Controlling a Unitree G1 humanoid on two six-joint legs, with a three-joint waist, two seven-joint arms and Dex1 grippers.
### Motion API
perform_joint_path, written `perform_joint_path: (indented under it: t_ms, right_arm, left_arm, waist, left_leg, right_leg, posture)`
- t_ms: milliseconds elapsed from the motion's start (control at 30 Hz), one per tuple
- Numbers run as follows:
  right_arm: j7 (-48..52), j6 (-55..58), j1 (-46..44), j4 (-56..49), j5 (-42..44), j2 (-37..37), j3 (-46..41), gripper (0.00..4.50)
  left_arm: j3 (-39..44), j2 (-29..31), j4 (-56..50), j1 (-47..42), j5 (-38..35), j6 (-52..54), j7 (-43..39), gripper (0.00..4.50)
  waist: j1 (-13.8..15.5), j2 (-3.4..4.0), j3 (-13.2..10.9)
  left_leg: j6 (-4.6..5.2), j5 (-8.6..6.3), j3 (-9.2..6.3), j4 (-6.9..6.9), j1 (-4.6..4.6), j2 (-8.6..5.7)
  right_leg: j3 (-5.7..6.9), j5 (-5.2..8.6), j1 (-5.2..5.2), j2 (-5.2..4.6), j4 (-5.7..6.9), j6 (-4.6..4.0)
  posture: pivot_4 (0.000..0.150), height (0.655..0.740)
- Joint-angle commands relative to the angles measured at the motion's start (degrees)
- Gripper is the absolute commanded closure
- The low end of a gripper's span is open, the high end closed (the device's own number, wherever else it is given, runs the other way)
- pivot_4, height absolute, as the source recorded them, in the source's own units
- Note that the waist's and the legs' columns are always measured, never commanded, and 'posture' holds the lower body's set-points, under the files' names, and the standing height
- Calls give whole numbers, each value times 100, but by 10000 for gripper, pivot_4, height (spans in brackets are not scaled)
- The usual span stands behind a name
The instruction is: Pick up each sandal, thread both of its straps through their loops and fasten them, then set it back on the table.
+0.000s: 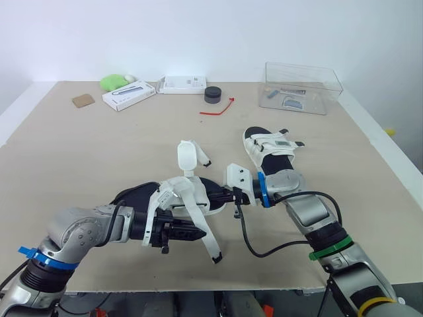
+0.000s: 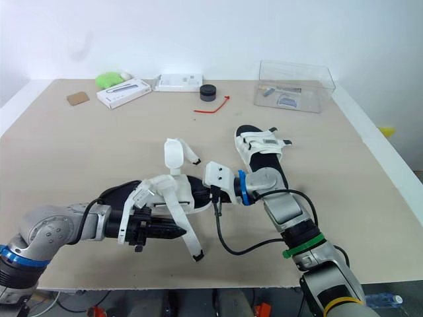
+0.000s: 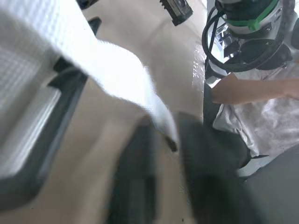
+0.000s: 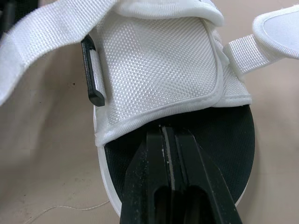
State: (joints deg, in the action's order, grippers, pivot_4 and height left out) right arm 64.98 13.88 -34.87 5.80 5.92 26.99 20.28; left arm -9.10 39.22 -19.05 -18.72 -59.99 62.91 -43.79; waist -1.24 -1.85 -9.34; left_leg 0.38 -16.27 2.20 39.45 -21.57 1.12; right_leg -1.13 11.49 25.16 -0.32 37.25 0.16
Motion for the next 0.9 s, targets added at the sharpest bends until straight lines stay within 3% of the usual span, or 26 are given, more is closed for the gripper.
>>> perform_joint_path:
  t_ms: [33, 200, 367, 533, 700, 900]
  right_arm:
    - [7, 15, -96, -192, 26, 21, -79, 45000]
    - [8, 29, -88, -210, 27, 28, -79, 45000]
    - [16, 28, -102, -197, 35, 33, -92, 45000]
    - [26, 13, -129, -173, 41, 30, -97, 45000]
    - [34, -19, -172, -111, 29, -19, -66, 45000]
    - [38, -38, -207, -76, 15, -23, -75, 45000]
  left_arm:
    - [142, -36, 56, -105, 86, 28, -62, 44849]
    - [357, 64, 110, -142, -31, 136, -230, 44849]
    - [1120, 520, 472, -476, -885, 774, -697, 44849]
    - [1576, 791, 1100, -1081, -1256, 1238, -885, 44849]
    - [1485, 930, 1777, -1670, -924, 1323, -1321, 44849]
    - [623, 1267, 2773, -2240, 263, 786, -2538, 44849]
  waist:
    - [0, 0, 0]
    - [1, 0, 0]
    - [-2, -2, -2]
    - [-3, -2, -2]
    - [-13, -6, -4]
    - [-10, -7, -4]
  left_leg:
    - [0, 0, 0, 0, 0, 0]
    - [-1, 1, 0, 0, 0, 0]
    - [-1, 1, -4, 0, -1, 7]
    - [-1, 1, -2, -1, 0, 5]
    - [0, 0, 0, -1, -2, 3]
    - [-1, 0, -1, -10, -6, -1]
  right_leg:
    - [0, 0, 0, 0, 0, 0]
    - [0, -1, 0, 0, 0, 2]
    - [3, 5, 2, 8, 0, 6]
    - [4, 21, 2, 6, 0, 29]
    - [2, 20, 4, 5, -1, 29]
    - [4, 11, 10, 8, 0, -8]
  posture:
    - [1500, 7400]
    - [1500, 7400]
    - [1500, 7400]
    - [1500, 7400]
    - [1500, 7400]
    - [1500, 7400]
